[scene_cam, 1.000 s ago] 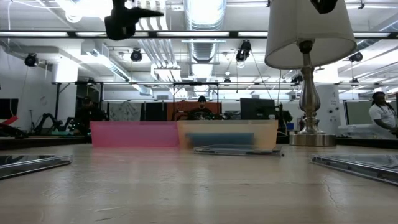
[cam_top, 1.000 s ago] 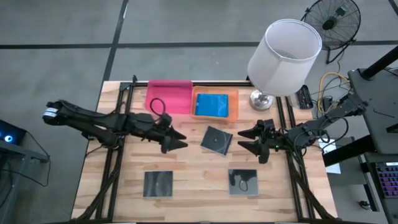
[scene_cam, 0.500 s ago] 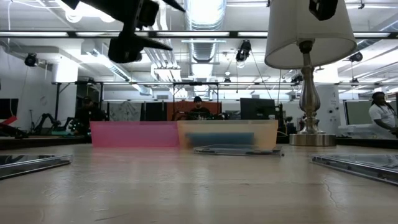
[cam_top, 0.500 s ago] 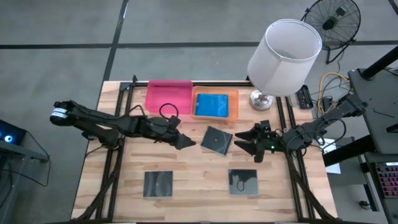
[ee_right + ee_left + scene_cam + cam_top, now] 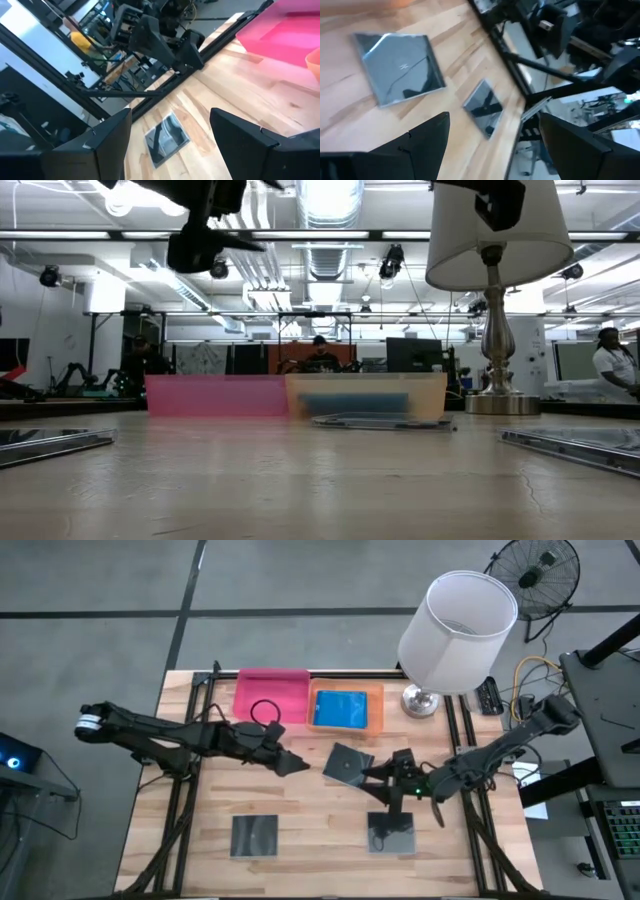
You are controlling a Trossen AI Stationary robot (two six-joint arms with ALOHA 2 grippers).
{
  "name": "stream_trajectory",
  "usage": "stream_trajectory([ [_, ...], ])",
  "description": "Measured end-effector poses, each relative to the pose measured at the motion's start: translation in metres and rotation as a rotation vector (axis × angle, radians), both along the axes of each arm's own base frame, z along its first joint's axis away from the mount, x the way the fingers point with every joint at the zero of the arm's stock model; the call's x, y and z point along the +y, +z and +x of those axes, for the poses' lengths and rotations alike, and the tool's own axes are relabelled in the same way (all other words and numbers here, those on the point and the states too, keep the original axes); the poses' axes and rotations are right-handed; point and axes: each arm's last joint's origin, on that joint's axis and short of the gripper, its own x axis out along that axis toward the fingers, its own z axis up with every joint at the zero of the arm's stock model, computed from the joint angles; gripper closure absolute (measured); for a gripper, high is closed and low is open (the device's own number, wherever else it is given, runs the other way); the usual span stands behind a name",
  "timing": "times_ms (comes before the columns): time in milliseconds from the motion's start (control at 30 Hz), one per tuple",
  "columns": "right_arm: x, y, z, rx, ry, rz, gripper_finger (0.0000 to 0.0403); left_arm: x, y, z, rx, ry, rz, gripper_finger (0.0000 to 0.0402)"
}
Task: Pick & place jewel cases by type
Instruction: Put the top black CD case into the pink bin
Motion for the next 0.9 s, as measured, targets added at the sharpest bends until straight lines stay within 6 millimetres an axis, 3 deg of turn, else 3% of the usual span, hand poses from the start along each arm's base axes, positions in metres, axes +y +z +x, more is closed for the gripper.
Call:
stream_trajectory([
  [233,0.006,0.001,0.010,0.005,-0.003,0.011,0.0136,0.018,-0.014,-0.001,0.134,0.089,-0.025,0.0111],
  [500,0.003,0.002,0.014,-0.016,-0.064,0.218,0.0146,0.037,-0.024,0.005,0.183,0.138,-0.042,0.0111],
  [667,-0.004,-0.008,0.014,0.030,-0.165,0.374,0.0151,0.041,-0.039,0.014,0.245,0.102,-0.048,0.0111],
  [900,-0.010,-0.026,0.006,0.126,-0.336,0.465,0.0159,0.045,-0.067,0.029,0.348,0.094,-0.066,0.0111],
])
